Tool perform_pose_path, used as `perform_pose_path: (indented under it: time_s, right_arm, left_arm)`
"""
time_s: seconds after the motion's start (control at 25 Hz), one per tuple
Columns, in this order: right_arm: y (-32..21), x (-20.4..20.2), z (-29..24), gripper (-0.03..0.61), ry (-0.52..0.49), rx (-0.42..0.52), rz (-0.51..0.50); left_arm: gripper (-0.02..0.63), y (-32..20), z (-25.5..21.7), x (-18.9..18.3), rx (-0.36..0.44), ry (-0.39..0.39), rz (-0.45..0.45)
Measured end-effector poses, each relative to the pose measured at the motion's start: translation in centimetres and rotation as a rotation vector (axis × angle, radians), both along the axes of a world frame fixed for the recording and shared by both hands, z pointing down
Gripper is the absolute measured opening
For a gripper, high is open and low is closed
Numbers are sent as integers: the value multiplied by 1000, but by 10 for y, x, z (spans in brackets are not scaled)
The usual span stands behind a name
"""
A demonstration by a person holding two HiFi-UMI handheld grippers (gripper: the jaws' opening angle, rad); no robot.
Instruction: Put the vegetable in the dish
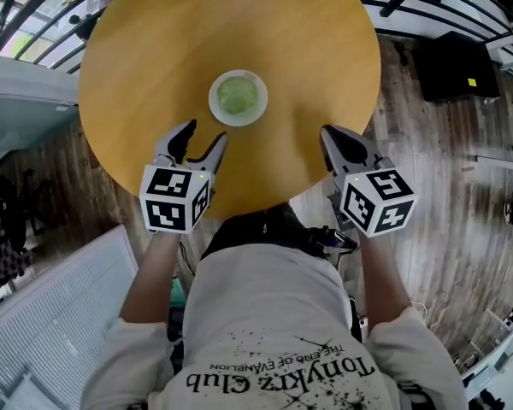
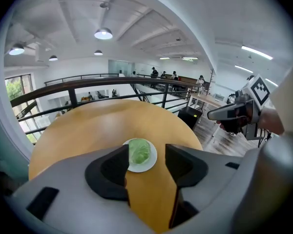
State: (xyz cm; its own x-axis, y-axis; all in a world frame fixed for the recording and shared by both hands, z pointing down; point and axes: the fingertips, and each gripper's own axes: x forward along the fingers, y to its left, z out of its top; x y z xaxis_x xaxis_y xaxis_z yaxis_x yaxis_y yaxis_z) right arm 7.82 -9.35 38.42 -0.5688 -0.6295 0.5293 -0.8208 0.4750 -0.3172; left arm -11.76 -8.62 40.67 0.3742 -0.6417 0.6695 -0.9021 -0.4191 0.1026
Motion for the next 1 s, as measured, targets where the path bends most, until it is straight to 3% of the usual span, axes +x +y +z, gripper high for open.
perform_pose_path:
  time_s: [0.16, 0.24, 0.52, 1.0]
  right_arm:
    - [11, -1, -19, 25, 7, 33, -9]
    - [20, -6, -27, 25, 14, 42, -23]
    - [36, -24, -51, 25, 10, 84, -63]
    - [42, -42, -58, 25, 21, 103, -161]
  left_arm:
    - [86, 27, -13, -5, 30, 22, -39]
    - [47, 40, -19, -9, 32, 47, -61]
    - [23, 73, -48, -14, 78, 129, -114]
    - [23, 90, -56, -16, 91, 119, -137]
